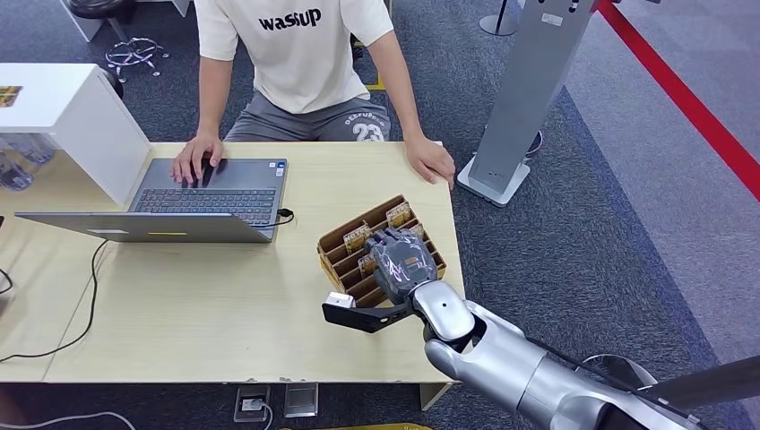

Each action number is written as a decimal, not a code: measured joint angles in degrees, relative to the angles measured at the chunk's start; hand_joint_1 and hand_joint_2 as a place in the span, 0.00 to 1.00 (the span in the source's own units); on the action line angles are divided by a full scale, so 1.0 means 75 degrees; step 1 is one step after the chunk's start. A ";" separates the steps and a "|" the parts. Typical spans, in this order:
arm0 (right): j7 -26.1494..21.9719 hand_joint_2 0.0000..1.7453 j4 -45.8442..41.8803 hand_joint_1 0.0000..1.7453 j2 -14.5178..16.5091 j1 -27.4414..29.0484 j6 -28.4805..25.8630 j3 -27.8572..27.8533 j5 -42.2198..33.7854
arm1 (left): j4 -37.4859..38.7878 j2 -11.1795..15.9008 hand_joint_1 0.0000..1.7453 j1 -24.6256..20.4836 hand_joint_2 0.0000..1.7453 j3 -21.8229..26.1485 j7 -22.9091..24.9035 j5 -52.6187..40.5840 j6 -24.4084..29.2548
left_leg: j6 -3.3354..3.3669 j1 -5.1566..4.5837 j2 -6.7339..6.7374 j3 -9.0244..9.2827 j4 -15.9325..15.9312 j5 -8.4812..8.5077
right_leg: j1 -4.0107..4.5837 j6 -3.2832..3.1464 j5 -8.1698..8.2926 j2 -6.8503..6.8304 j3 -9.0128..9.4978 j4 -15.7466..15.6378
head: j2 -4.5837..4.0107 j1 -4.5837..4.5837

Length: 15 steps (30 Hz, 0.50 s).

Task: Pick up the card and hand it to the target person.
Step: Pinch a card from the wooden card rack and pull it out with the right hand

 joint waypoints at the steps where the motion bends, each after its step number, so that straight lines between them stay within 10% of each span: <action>1: -0.0003 1.00 -0.0004 0.48 0.0000 0.0015 0.0000 0.0001 0.0015 | 0.0000 0.0000 0.00 -0.0003 0.00 0.0000 0.0000 -0.0009 0.0001 | 0.0000 0.0000 0.0000 0.0000 0.0000 0.0000 | 0.0000 0.0000 0.0000 0.0000 0.0000 0.0000 | 0.0000 0.0000; 15: -0.0119 1.00 -0.0105 0.59 0.0040 0.0116 0.0052 0.0044 0.0082 | 0.0000 0.0009 0.00 0.0001 0.00 0.0001 0.0017 -0.0022 -0.0015 | 0.0000 0.0000 0.0000 -0.0001 0.0000 0.0000 | 0.0000 0.0000 0.0000 0.0000 0.0001 0.0000 | 0.0001 0.0000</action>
